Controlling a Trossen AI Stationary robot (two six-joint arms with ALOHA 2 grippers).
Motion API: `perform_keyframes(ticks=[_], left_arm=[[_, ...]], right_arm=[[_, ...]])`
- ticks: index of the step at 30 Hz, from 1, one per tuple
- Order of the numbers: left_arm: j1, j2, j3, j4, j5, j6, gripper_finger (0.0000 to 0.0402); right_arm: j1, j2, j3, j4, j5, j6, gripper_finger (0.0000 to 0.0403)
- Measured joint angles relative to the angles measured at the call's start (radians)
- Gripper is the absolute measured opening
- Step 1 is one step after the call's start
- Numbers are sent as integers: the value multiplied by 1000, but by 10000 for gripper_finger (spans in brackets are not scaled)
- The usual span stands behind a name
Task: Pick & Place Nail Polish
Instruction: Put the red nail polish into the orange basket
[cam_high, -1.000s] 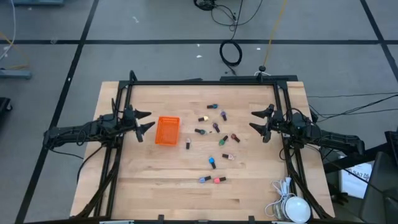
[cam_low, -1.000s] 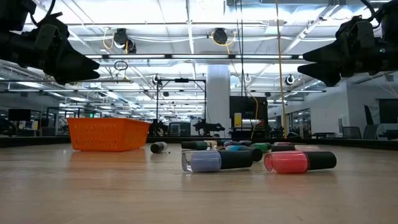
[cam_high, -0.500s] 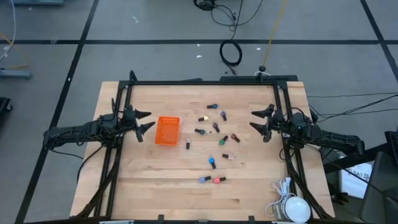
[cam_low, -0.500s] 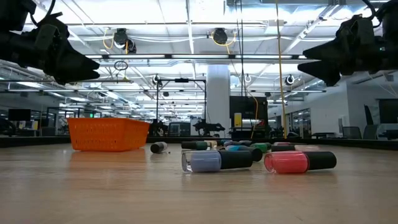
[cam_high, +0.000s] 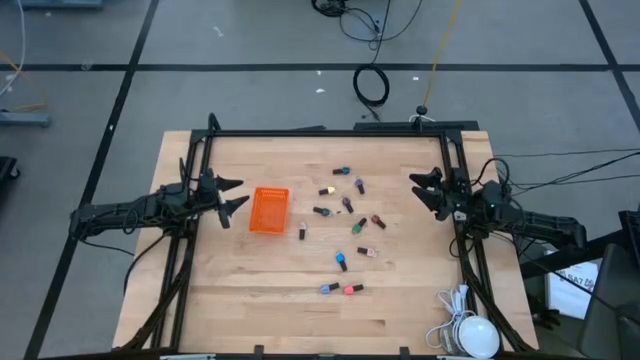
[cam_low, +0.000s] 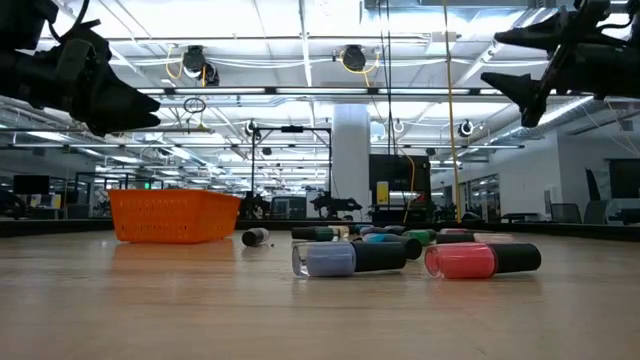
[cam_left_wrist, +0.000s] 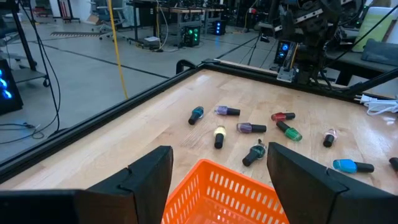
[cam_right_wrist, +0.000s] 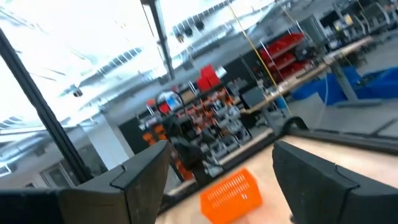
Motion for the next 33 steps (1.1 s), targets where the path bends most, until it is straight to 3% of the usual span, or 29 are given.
perform_keyframes(ticks=[12, 18, 21, 26, 33], left_arm=[[0, 0, 0, 0, 0, 0, 258], [0, 0, 0, 0, 0, 0, 257], [0, 0, 0, 0, 0, 0, 257], [0, 0, 0, 0, 0, 0, 258], [0, 0, 0, 1, -1, 0, 257]], right_arm=[[0, 0, 0, 5, 9, -15, 270], [0, 3, 0, 22, 149, -158, 270], [3, 39, 1, 15, 156, -176, 270], [61, 224, 79, -143, 172, -153, 270], [167, 656, 294, -350, 185, -148, 270]])
